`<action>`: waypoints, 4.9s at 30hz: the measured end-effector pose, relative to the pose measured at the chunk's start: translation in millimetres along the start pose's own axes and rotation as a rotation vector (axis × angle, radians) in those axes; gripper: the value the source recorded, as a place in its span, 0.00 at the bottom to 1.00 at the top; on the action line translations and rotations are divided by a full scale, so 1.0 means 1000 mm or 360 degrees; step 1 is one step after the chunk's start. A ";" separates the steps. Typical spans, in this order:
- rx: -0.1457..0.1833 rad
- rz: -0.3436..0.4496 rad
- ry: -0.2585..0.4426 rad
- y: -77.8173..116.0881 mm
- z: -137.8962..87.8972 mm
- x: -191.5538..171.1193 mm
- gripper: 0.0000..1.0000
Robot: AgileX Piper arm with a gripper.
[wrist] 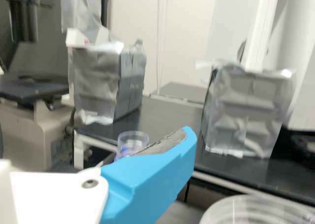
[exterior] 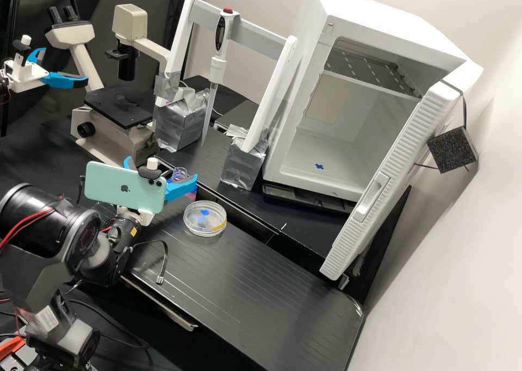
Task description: Close the bottle
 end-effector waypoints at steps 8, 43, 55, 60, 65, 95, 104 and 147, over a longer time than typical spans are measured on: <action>0.0009 -0.0053 -0.0061 -0.007 0.007 0.003 1.00; 0.0031 -0.0043 -0.0127 -0.005 0.016 -0.010 0.00; 0.0024 -0.0009 -0.0094 -0.001 0.011 -0.017 0.00; 0.0024 -0.0006 -0.0091 -0.001 0.011 -0.018 0.00; 0.0024 -0.0006 -0.0091 -0.001 0.011 -0.018 0.00; 0.0031 0.0091 -0.0017 0.012 0.003 -0.021 0.00; 0.0033 0.0150 0.0111 0.018 -0.017 -0.001 0.00; 0.0030 0.0132 -0.0068 0.007 0.008 0.051 0.00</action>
